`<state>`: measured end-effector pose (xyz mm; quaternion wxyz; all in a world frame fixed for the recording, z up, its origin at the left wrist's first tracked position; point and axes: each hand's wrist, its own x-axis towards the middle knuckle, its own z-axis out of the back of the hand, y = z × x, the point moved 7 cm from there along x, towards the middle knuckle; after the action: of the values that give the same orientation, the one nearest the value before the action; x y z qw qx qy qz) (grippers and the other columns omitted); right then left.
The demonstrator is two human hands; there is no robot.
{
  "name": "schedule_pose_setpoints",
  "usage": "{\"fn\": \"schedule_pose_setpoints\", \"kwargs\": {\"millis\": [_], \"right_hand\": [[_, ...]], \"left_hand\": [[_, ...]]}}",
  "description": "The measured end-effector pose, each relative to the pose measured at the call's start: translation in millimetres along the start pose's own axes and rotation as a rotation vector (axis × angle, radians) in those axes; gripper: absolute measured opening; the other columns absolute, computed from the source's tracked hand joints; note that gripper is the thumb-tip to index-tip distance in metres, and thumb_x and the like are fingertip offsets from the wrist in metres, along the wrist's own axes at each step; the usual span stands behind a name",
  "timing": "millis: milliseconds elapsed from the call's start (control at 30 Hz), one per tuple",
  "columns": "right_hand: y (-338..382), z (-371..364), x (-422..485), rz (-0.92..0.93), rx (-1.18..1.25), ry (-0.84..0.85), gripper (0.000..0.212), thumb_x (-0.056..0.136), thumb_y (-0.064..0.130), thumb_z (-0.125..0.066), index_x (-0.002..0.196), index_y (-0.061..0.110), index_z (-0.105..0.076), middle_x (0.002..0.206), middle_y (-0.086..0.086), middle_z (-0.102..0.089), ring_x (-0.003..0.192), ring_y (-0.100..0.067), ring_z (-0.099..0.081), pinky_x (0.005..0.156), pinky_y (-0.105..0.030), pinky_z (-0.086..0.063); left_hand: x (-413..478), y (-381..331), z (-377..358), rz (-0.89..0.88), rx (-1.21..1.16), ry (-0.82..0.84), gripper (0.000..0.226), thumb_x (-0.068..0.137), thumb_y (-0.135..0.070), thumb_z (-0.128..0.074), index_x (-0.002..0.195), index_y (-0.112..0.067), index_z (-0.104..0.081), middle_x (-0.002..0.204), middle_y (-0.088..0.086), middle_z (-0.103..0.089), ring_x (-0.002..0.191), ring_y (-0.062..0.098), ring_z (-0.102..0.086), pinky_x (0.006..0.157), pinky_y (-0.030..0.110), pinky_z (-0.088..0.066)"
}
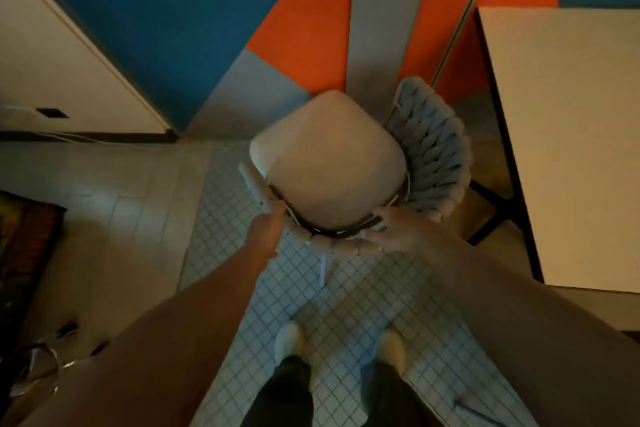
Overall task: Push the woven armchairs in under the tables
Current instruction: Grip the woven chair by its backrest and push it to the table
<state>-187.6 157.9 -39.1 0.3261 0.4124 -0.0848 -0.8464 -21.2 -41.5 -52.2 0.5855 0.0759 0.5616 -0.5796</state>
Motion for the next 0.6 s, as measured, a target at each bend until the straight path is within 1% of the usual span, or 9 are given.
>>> {"fn": "schedule_pose_setpoints", "kwargs": {"millis": [33, 67, 100, 133, 200, 333, 400, 500, 600], "right_hand": [[-2.0, -7.0, 5.5, 0.002, -0.007, 0.019, 0.073, 0.091, 0.065, -0.052, 0.147, 0.019, -0.04, 0.139, -0.006, -0.057, 0.121, -0.025, -0.056, 0.097, -0.037, -0.048], [-4.6, -13.2, 11.4, -0.003, -0.033, 0.042, 0.075, 0.091, 0.063, -0.054, 0.149, 0.018, -0.038, 0.142, -0.006, -0.053, 0.125, -0.025, -0.053, 0.097, -0.036, -0.047], [-7.8, -21.8, 18.3, 0.009, -0.047, 0.061, 0.077, 0.09, 0.062, -0.056, 0.149, 0.017, -0.037, 0.144, -0.007, -0.051, 0.126, -0.026, -0.052, 0.097, -0.036, -0.046], [-11.7, -30.7, 24.1, 0.011, -0.068, 0.092, 0.078, 0.089, 0.062, -0.058, 0.148, 0.016, -0.039, 0.144, -0.007, -0.051, 0.125, -0.025, -0.052, 0.098, -0.037, -0.048], [-18.2, -43.9, 41.4, 0.026, -0.119, 0.117, 0.075, 0.088, 0.06, -0.061, 0.145, 0.015, -0.042, 0.14, -0.007, -0.054, 0.12, -0.025, -0.055, 0.097, -0.04, -0.05], [-34.8, -59.7, 66.8, 0.057, -0.21, 0.148, 0.074, 0.081, 0.059, -0.069, 0.138, 0.017, -0.049, 0.131, -0.002, -0.059, 0.112, -0.021, -0.058, 0.094, -0.039, -0.052], [-48.6, -70.4, 82.7, 0.089, -0.235, 0.173, 0.069, 0.079, 0.057, -0.073, 0.132, 0.019, -0.053, 0.127, -0.001, -0.062, 0.108, -0.02, -0.061, 0.092, -0.039, -0.053], [-54.5, -79.3, 89.2, 0.167, -0.289, 0.199, 0.054, 0.081, 0.05, -0.074, 0.124, 0.021, -0.058, 0.115, 0.0, -0.067, 0.096, -0.018, -0.063, 0.081, -0.032, -0.052], [-57.8, -80.9, 93.3, 0.245, -0.364, 0.212, 0.048, 0.086, 0.042, -0.073, 0.127, 0.021, -0.059, 0.11, 0.001, -0.068, 0.091, -0.017, -0.063, 0.071, -0.027, -0.043]], "left_hand": [[6.7, 13.0, -5.9, 0.047, -0.061, 0.002, 0.049, 0.096, -0.062, -0.051, 0.104, -0.014, -0.054, 0.099, 0.006, -0.06, 0.103, 0.026, -0.059, 0.093, 0.046, -0.054], [16.1, 27.4, -11.4, 0.097, -0.12, -0.016, 0.05, 0.094, -0.06, -0.055, 0.111, -0.012, -0.055, 0.109, 0.008, -0.061, 0.105, 0.025, -0.06, 0.09, 0.045, -0.056], [23.7, 41.5, -18.4, 0.137, -0.181, -0.018, 0.055, 0.093, -0.057, -0.06, 0.121, -0.01, -0.056, 0.119, 0.01, -0.061, 0.106, 0.026, -0.062, 0.088, 0.044, -0.057], [30.2, 55.3, -25.8, 0.175, -0.256, -0.013, 0.06, 0.091, -0.055, -0.064, 0.128, -0.008, -0.055, 0.125, 0.011, -0.061, 0.106, 0.026, -0.063, 0.087, 0.044, -0.058], [44.3, 75.8, -43.0, 0.217, -0.373, -0.026, 0.064, 0.089, -0.051, -0.068, 0.132, -0.006, -0.055, 0.126, 0.013, -0.06, 0.107, 0.028, -0.064, 0.085, 0.045, -0.058], [61.9, 90.5, -78.3, 0.221, -0.556, -0.003, 0.053, 0.09, -0.039, -0.071, 0.127, -0.005, -0.056, 0.125, 0.014, -0.061, 0.112, 0.03, -0.063, 0.092, 0.048, -0.056], [73.2, 95.8, -98.8, 0.224, -0.622, 0.011, 0.053, 0.089, -0.038, -0.072, 0.13, -0.007, -0.058, 0.127, 0.014, -0.064, 0.112, 0.03, -0.064, 0.092, 0.049, -0.057], [78.1, 94.6, -113.2, 0.229, -0.72, -0.007, 0.061, 0.085, -0.038, -0.077, 0.137, -0.015, -0.055, 0.133, 0.013, -0.06, 0.117, 0.032, -0.061, 0.091, 0.054, -0.057], [81.0, 96.2, -125.2, 0.239, -0.797, -0.066, 0.066, 0.083, -0.034, -0.081, 0.139, -0.019, -0.051, 0.136, 0.012, -0.058, 0.122, 0.037, -0.059, 0.088, 0.062, -0.056]]}}
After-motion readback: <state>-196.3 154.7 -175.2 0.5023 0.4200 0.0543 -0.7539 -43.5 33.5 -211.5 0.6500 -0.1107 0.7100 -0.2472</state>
